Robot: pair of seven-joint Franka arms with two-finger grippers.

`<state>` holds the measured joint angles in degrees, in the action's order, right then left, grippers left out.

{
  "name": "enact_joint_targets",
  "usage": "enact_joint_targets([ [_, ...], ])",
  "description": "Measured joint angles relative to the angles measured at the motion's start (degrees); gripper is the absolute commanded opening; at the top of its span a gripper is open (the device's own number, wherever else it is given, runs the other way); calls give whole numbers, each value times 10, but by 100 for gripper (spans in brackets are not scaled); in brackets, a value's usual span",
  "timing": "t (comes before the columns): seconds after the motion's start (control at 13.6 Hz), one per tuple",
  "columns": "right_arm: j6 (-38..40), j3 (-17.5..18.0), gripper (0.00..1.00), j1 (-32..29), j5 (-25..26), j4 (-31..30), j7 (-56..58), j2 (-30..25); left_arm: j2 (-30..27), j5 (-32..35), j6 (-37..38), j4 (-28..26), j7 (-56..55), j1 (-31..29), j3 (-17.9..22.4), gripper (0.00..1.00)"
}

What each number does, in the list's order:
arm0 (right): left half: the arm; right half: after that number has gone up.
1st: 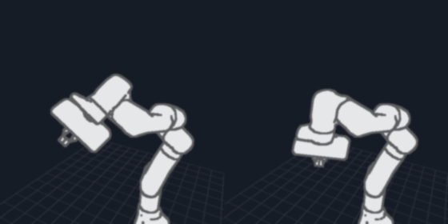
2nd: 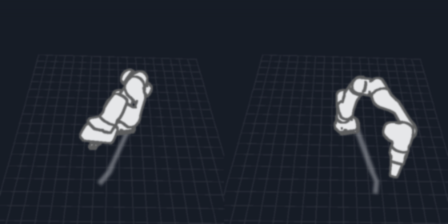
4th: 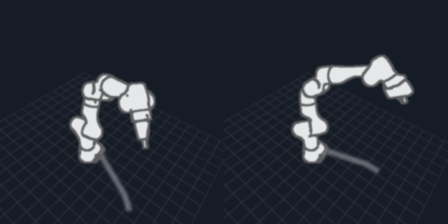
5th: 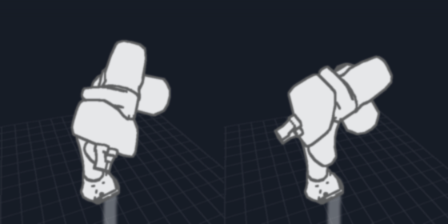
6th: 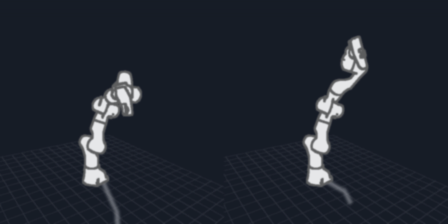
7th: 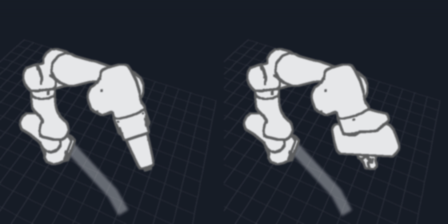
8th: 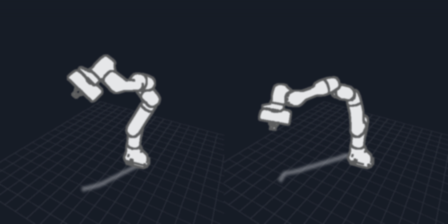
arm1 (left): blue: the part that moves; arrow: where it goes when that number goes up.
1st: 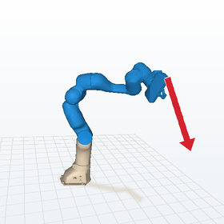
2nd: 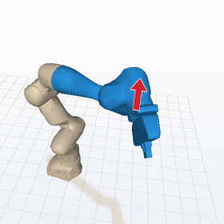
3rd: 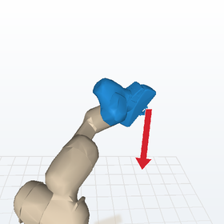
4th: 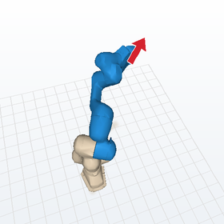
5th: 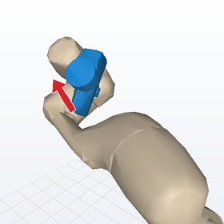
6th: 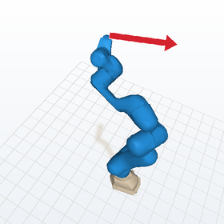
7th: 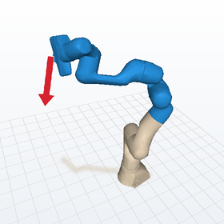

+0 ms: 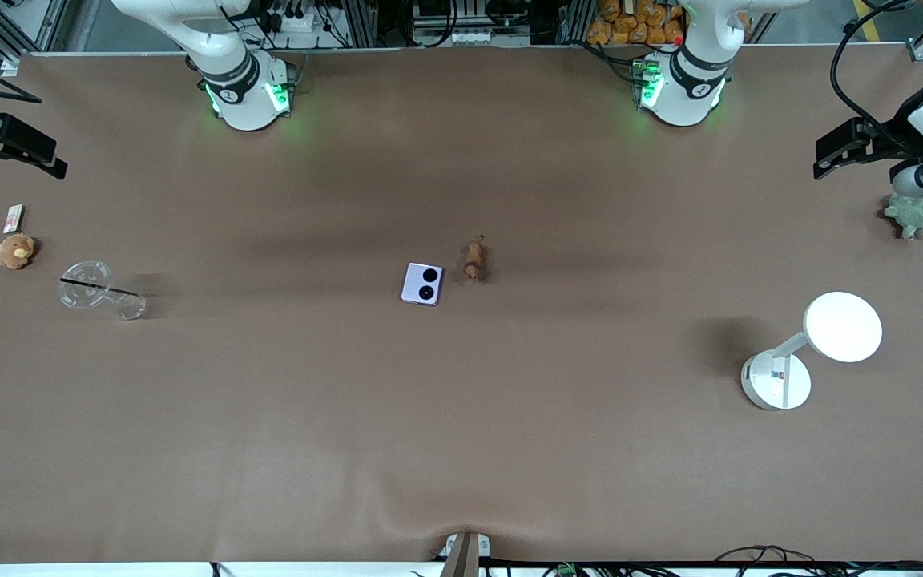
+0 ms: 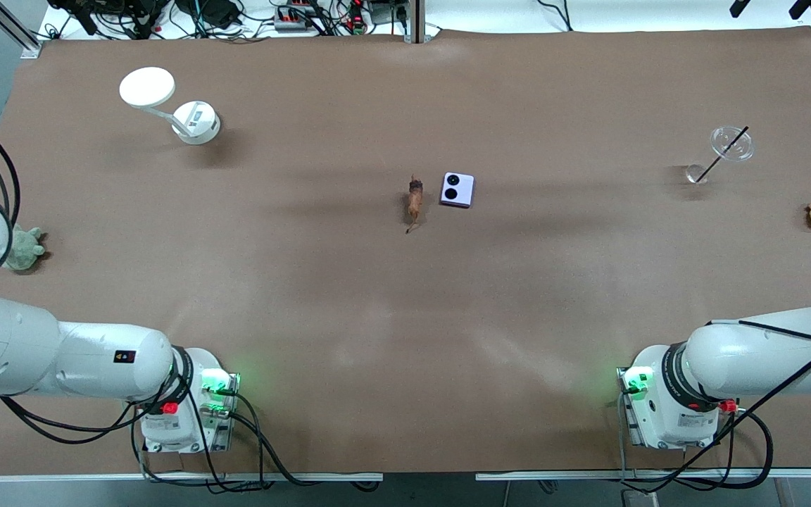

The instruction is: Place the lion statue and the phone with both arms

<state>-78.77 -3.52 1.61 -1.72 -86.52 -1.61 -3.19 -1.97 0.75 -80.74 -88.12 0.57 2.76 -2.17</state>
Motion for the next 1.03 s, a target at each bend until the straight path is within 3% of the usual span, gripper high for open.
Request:
enact_joint_targets([
  [1.03, 6, 0, 100, 0, 0, 0, 0, 0, 33, 0, -2, 8, 0, 2, -7, 100],
])
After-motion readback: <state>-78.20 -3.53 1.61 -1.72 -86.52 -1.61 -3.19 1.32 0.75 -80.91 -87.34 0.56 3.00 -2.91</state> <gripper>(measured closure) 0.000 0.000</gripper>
